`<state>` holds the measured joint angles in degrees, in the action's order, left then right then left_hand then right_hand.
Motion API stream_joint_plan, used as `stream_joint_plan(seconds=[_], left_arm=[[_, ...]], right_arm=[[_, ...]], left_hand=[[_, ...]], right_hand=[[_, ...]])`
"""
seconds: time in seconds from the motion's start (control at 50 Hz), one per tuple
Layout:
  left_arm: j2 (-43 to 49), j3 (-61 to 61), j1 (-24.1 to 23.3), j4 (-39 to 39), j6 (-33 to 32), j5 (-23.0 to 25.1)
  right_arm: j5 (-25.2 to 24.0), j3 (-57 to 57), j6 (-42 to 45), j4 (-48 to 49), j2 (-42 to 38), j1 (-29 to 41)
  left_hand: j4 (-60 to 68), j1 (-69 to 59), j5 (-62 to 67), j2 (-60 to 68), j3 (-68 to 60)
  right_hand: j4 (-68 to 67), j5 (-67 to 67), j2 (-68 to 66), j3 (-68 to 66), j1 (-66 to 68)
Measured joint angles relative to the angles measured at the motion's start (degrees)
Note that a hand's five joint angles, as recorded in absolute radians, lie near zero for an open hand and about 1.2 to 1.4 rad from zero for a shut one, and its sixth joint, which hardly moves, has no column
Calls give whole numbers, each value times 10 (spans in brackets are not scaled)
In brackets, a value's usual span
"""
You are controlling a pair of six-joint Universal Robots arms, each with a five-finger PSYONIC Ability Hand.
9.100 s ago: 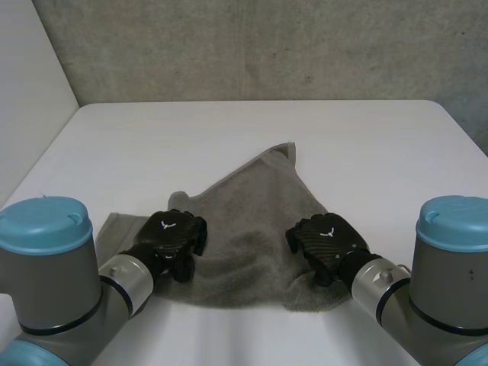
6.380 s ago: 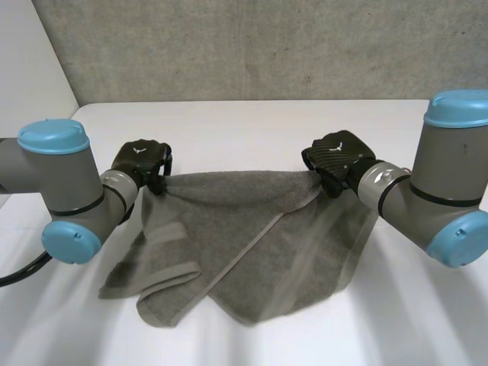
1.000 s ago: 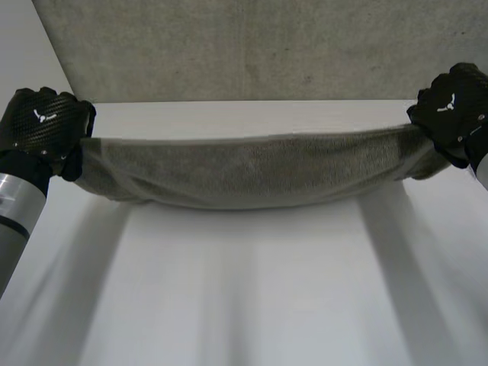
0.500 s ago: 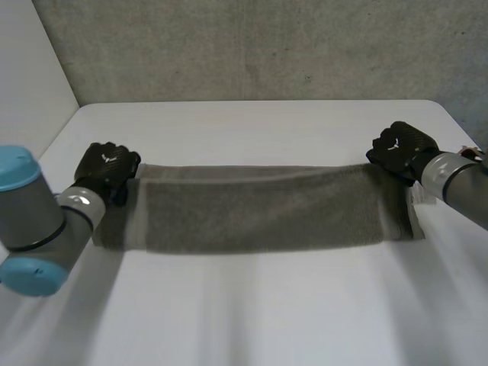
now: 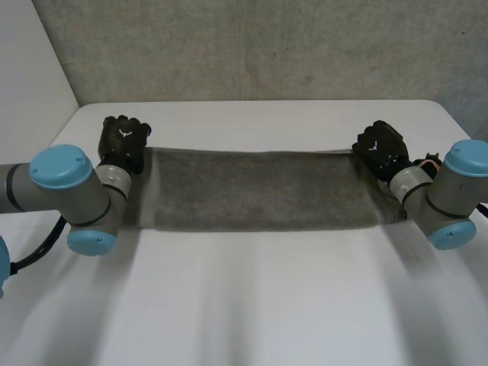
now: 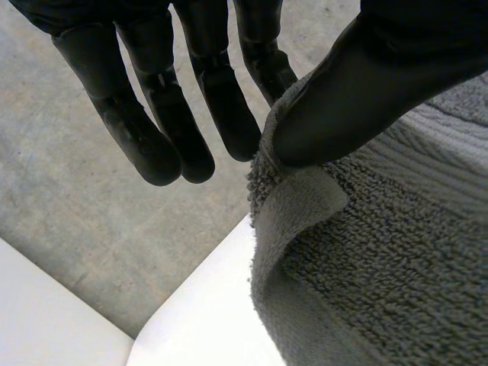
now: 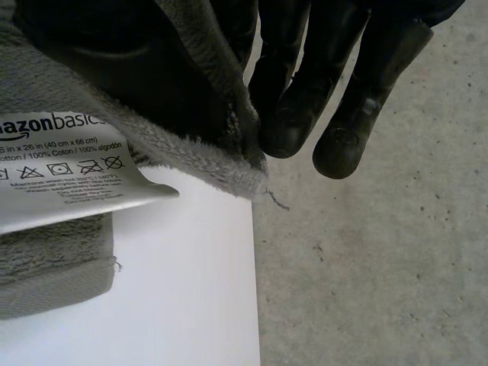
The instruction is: Fold the towel.
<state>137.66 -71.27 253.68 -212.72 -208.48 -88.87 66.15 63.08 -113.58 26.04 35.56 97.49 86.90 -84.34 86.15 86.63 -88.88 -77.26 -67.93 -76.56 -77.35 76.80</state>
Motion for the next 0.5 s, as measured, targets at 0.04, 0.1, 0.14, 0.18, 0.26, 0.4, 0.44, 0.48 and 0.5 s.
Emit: stream_joint_plan(seconds=[0.04,0.1,0.14,0.18,0.26,0.4,0.44,0.48,0.5], left_arm=[[5,1,-2,-1,-1,1],[12,5,-3,-2,-4,1],[14,8,-3,-1,-6,1],[17,11,-3,-1,-7,1],[22,17,-3,0,-10,1],[20,18,-6,1,-11,-3],[16,17,-9,2,-11,-5],[11,15,-10,2,-11,-6],[4,13,-11,3,-10,-6]], right_arm=[[-2,0,0,-1,-1,0],[-8,0,-1,-1,-1,-1],[-13,0,-1,-1,-1,-1],[-18,0,-1,-1,-1,-1],[-31,-1,-2,-2,-6,-3],[-41,-1,-3,-2,-10,-6],[-40,-1,-6,-2,-9,-6],[-39,0,-12,-2,-5,-6],[-37,1,-19,-2,2,-5]], left_hand=[[0,0,2,0,0],[0,0,3,0,0],[0,0,3,0,0],[0,0,3,0,0],[-150,129,-136,-141,160],[-697,665,-692,-683,713],[-716,687,-727,-714,742],[-716,687,-730,-714,743],[-716,687,-730,-714,744]], right_hand=[[0,0,0,0,0],[0,0,0,0,0],[0,0,0,0,0],[0,0,0,0,0],[35,40,32,35,-34],[580,602,588,582,-583],[625,640,623,628,-624],[626,640,623,632,-631],[626,640,623,632,-632]])
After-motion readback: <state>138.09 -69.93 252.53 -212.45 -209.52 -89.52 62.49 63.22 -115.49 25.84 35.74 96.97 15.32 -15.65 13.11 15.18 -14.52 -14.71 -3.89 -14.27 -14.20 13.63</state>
